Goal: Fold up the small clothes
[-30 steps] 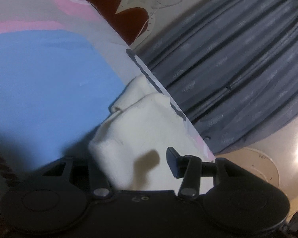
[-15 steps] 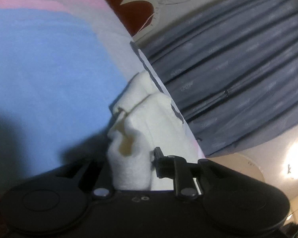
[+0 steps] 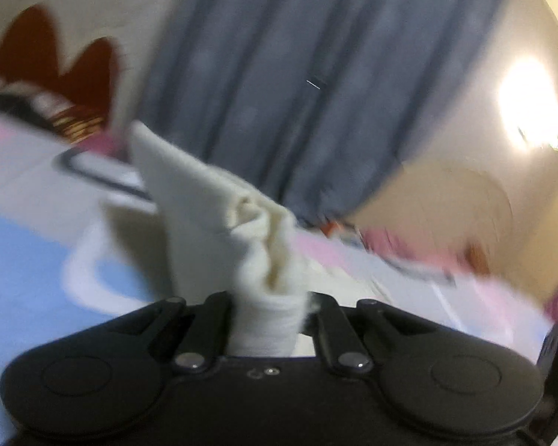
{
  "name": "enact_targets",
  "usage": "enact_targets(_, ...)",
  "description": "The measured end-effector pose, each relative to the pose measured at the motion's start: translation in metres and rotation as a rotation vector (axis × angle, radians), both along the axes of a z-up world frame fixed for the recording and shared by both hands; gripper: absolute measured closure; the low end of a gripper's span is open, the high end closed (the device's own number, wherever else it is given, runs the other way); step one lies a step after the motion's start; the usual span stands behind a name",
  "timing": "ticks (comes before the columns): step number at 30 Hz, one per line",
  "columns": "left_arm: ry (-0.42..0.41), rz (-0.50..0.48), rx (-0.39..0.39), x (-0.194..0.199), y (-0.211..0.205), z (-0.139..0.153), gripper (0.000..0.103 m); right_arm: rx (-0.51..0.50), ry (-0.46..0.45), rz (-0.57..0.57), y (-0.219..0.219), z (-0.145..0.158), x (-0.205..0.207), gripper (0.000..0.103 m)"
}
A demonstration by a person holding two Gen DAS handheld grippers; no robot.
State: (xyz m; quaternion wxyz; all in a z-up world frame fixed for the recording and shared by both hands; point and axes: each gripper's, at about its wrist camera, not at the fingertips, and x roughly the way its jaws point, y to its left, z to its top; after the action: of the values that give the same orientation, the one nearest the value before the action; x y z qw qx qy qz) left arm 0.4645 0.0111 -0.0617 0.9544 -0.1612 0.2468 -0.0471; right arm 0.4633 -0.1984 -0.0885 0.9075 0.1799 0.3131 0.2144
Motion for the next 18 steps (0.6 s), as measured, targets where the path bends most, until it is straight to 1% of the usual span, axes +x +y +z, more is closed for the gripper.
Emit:
enact_targets(2, 0.019, -0.069, 0.07, 0.008, -0.037, -0.001, 0.097, 0.03, 0.007, -0.064, -0.033, 0.006, -0.001, 0.103)
enact_targets(3, 0.037, -0.103, 0.093, 0.011, -0.056, -0.005, 0.097, 0.04, 0.011, -0.094, -0.049, 0.009, -0.002, 0.103)
enact_targets(5, 0.08, -0.163, 0.09, 0.015, -0.084, -0.017, 0.094, 0.071, 0.02, -0.142, -0.081, 0.015, -0.004, 0.103)
enact_targets(6, 0.104, -0.2, 0.081, 0.018, -0.095, -0.025, 0.085, 0.094, 0.028, -0.16, -0.095, 0.017, -0.005, 0.103)
enact_targets(7, 0.151, -0.259, 0.073, 0.022, -0.111, -0.037, 0.066, 0.12, 0.044, -0.172, -0.108, 0.019, -0.005, 0.103)
enact_targets(8, 0.192, -0.298, 0.063, 0.019, -0.121, -0.043, 0.058, 0.145, 0.065, -0.178, -0.118, 0.019, -0.005, 0.097)
enact_targets(9, 0.198, -0.315, 0.063, 0.013, -0.127, -0.044, 0.053, 0.169, 0.08, -0.184, -0.126, 0.021, -0.005, 0.089)
enact_targets(10, 0.169, -0.325, 0.063, 0.006, -0.125, -0.04, 0.05, 0.184, 0.076, -0.194, -0.134, 0.023, -0.008, 0.067)
enact_targets(11, 0.135, -0.331, 0.044, -0.003, -0.119, -0.033, 0.05, 0.184, 0.061, -0.201, -0.137, 0.025, -0.011, 0.058)
enact_targets(13, 0.091, -0.286, -0.019, -0.014, -0.094, -0.019, 0.049, 0.189, 0.051, -0.184, -0.138, 0.028, -0.014, 0.058)
enact_targets(14, 0.066, -0.241, -0.052, -0.016, -0.074, -0.014, 0.049, 0.202, 0.055, -0.17, -0.136, 0.027, -0.014, 0.058)
enact_targets(15, 0.049, -0.198, -0.062, -0.014, -0.061, -0.009, 0.049, 0.212, 0.058, -0.154, -0.133, 0.026, -0.014, 0.058)
enact_targets(16, 0.037, -0.13, -0.05, -0.012, -0.043, -0.007, 0.049, 0.217, 0.061, -0.133, -0.127, 0.025, -0.014, 0.058)
enact_targets(17, 0.041, -0.079, -0.039, -0.008, -0.028, -0.007, 0.049, 0.216, 0.065, -0.111, -0.119, 0.023, -0.012, 0.058)
enact_targets(18, 0.057, -0.055, -0.045, -0.005, -0.019, -0.008, 0.049, 0.209, 0.07, -0.085, -0.109, 0.021, -0.009, 0.058)
